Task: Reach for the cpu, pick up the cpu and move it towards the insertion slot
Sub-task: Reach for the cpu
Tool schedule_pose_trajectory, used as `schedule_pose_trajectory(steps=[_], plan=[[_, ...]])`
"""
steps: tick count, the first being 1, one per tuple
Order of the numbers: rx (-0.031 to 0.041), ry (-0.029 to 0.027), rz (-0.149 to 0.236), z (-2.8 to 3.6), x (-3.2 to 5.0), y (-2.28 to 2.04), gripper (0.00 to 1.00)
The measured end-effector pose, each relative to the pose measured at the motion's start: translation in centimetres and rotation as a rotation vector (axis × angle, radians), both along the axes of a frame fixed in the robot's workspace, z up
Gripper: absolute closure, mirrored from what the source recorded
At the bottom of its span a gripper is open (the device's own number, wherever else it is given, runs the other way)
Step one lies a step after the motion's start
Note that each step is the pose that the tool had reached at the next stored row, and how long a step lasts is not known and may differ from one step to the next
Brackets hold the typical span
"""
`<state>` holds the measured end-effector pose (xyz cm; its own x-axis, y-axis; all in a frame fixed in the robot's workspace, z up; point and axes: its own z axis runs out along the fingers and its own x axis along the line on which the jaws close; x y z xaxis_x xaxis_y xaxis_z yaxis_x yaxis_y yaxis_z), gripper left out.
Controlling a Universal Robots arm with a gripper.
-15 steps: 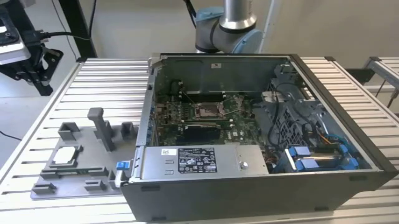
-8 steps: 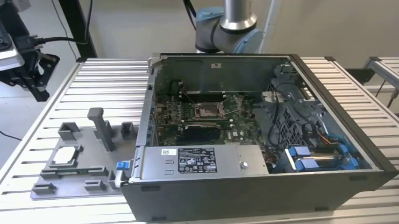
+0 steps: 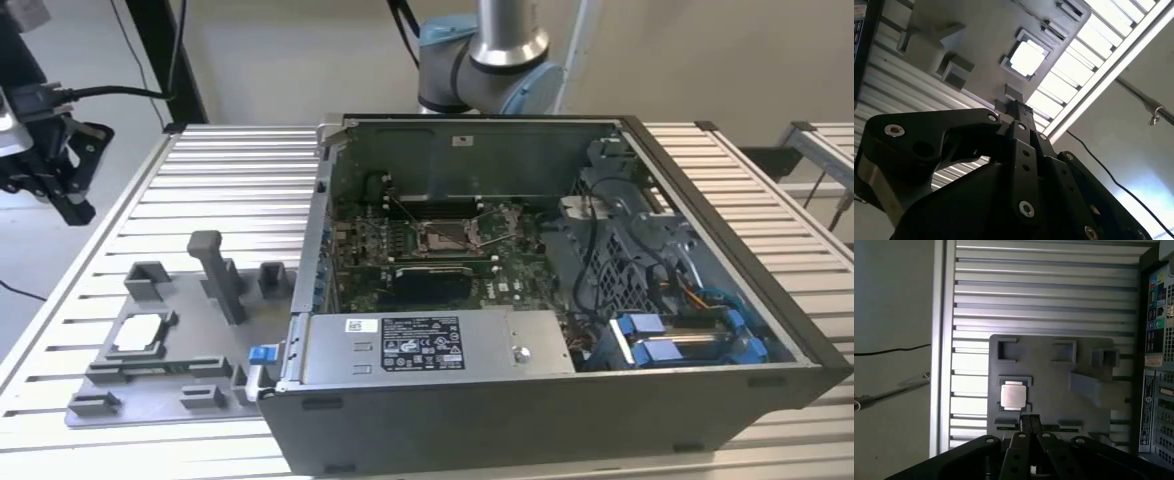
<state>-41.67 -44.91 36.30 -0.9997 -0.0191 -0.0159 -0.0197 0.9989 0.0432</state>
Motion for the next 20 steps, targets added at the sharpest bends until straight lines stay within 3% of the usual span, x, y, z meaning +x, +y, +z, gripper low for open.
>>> schedule_pose_trajectory(steps=[3,16,17,20], plan=[[0.0,-0.0071,0.0,-0.13,-0.57,0.0,1.0],[-0.0001,-0.0072,0.0,-0.21,-0.65,0.0,1.0],[-0.0001,-0.0072,0.0,-0.22,-0.65,0.0,0.0],[0.0,-0.0073,0.0,-0.24,-0.67,0.0,0.0]])
